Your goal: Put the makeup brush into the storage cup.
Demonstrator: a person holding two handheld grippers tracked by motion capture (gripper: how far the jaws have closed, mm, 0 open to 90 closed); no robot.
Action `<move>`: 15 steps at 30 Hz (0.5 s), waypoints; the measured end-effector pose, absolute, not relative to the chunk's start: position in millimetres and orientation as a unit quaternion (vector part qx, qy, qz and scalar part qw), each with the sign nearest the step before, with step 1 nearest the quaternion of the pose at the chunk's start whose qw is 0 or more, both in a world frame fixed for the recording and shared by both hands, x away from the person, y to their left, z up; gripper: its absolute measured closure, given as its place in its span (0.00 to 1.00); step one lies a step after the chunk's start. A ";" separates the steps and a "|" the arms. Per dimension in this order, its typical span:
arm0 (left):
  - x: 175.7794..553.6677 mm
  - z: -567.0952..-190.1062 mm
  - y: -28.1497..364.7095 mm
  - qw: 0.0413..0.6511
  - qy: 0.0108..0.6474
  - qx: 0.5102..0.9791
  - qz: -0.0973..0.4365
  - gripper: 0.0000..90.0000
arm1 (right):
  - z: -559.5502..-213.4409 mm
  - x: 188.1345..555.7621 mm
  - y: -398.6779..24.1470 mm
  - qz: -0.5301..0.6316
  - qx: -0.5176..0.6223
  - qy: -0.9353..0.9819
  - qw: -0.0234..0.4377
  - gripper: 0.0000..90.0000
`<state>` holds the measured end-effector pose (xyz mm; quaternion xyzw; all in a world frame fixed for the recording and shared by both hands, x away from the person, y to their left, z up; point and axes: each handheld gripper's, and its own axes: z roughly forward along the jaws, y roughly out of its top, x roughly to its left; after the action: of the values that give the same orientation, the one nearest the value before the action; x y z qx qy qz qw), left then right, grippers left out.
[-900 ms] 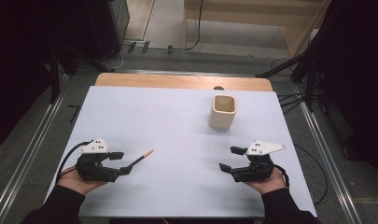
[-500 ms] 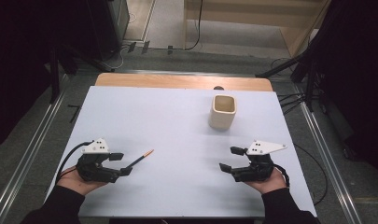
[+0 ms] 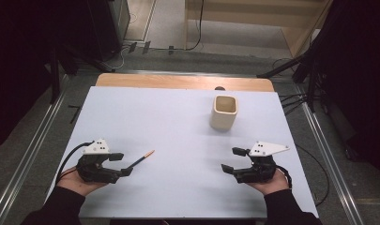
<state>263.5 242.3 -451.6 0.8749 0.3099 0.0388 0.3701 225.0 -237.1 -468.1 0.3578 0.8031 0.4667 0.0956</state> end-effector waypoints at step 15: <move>263.0 -452.0 242.6 0.371 0.307 0.876 0.042 0.34 | -469.0 225.0 -236.1 0.464 0.356 0.806 0.089 0.27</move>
<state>263.0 242.6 -452.0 0.8756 0.3066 0.0422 0.3707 225.0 -236.1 -469.0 0.3564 0.8059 0.4642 0.0893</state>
